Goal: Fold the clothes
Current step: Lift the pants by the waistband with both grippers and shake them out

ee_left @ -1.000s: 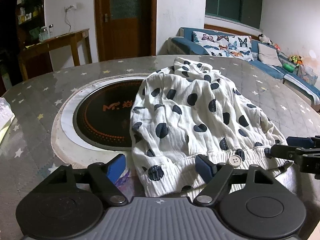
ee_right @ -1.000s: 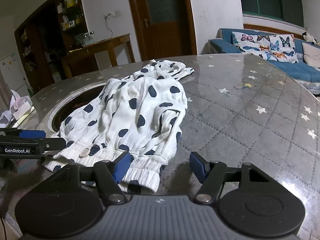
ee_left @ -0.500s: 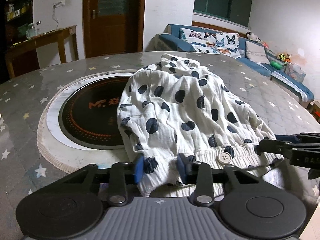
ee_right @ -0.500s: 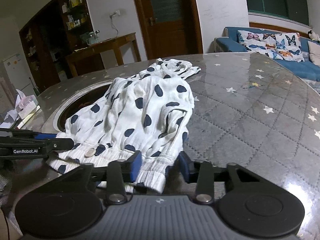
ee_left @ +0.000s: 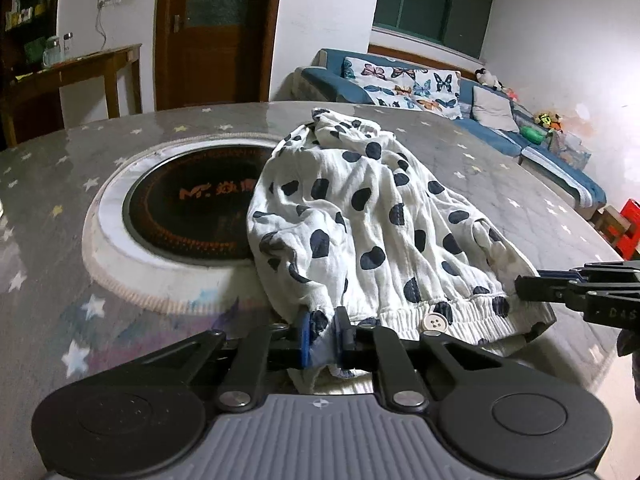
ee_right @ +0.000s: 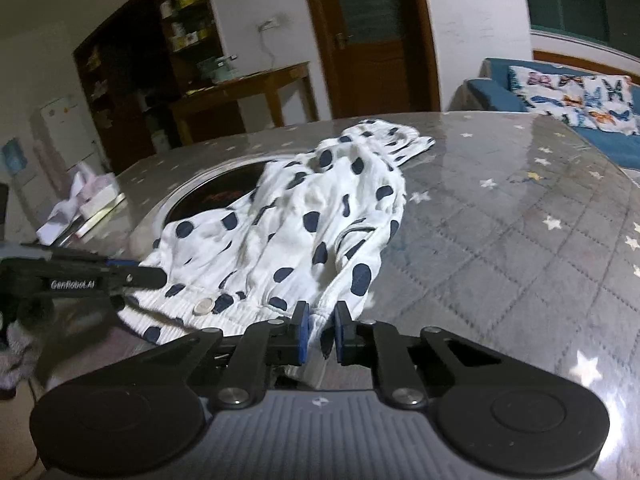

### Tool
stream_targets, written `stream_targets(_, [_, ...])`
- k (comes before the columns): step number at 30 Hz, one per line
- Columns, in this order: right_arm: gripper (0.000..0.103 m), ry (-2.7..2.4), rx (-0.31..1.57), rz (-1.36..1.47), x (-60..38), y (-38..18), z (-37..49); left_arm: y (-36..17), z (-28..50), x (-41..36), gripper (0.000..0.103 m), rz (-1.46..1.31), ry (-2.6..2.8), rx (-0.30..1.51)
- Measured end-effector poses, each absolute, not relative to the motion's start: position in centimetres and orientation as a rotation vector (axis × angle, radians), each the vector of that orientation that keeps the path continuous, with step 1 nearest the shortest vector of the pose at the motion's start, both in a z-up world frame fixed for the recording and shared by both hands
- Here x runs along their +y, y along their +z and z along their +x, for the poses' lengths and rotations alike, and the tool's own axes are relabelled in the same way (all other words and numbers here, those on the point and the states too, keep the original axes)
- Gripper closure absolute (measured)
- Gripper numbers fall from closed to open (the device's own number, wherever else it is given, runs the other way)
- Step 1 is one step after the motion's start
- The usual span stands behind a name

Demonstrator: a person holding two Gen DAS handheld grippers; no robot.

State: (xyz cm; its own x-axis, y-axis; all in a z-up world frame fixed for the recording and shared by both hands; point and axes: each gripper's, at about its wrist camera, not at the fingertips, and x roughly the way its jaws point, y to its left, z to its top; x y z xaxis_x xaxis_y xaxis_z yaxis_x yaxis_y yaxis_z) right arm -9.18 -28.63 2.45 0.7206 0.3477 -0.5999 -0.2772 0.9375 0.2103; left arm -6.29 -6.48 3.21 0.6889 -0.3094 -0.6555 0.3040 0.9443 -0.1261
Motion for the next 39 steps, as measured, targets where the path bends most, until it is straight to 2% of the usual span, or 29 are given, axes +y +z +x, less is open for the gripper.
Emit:
stream_targets(9, [0.091,0.477,0.767,0.078,-28.9,2.5,-13.7,2.9,-10.3,-5.5,0.090,0.007,-0.408,0.789])
stream_targets(10, [0.087,0.488,0.771,0.076,-29.0,2.6,-14.1,2.9,-10.6,-5.3,0.090,0.003,-0.412,0.792])
stream_targets(13, [0.082,0.504,0.765,0.076,-29.6,3.5,-14.5,3.2,-10.7,-4.7,0.083,-0.014,-0.421,0.790])
stream_targets(19, [0.082,0.498,0.698,0.037,-30.4,6.1,-12.8,5.6,-10.8,-4.8,0.072,0.012,-0.438,0.705])
stream_targets(21, [0.081,0.492,0.676,0.029,-30.6,7.2,-11.2,6.3,-10.5,-4.8,0.062,0.017,-0.432,0.674])
stream_targets(22, [0.081,0.486,0.666,0.021,-30.6,7.6,-10.4,6.6,-10.3,-4.9,0.061,0.019,-0.423,0.661])
stream_targets(36, [0.076,0.398,0.658,-0.095,-27.3,8.2,7.1,5.7,-2.5,-4.9,0.058,-0.033,-0.330,0.684])
stream_targets(39, [0.070,0.394,0.667,-0.108,-26.3,7.4,10.4,5.5,-1.4,-4.8,0.056,-0.034,-0.328,0.692])
